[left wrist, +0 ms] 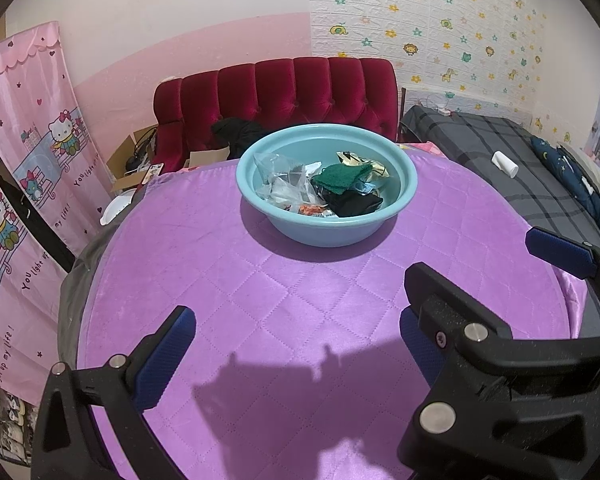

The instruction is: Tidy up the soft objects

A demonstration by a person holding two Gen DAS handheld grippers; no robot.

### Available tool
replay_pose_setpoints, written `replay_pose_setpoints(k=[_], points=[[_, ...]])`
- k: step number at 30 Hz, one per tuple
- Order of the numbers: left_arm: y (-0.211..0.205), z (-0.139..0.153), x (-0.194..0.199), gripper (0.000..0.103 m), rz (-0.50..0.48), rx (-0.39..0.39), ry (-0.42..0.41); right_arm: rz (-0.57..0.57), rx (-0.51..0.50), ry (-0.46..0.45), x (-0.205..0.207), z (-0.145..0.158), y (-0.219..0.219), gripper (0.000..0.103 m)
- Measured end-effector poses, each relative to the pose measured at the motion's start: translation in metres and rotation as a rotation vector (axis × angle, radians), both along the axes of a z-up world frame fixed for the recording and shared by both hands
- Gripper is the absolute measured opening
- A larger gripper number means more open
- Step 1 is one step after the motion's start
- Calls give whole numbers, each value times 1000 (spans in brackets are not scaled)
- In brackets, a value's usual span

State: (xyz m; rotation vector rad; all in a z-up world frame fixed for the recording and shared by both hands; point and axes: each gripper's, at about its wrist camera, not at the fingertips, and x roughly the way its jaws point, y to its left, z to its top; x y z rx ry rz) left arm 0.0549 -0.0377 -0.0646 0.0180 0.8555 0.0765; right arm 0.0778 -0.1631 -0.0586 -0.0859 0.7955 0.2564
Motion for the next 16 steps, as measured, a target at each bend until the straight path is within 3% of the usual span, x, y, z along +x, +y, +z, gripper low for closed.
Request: replay_pose_setpoints(k=[16], points=[[-2, -1, 5, 103, -4, -18, 3, -3, 3, 2, 5, 0, -1, 103]])
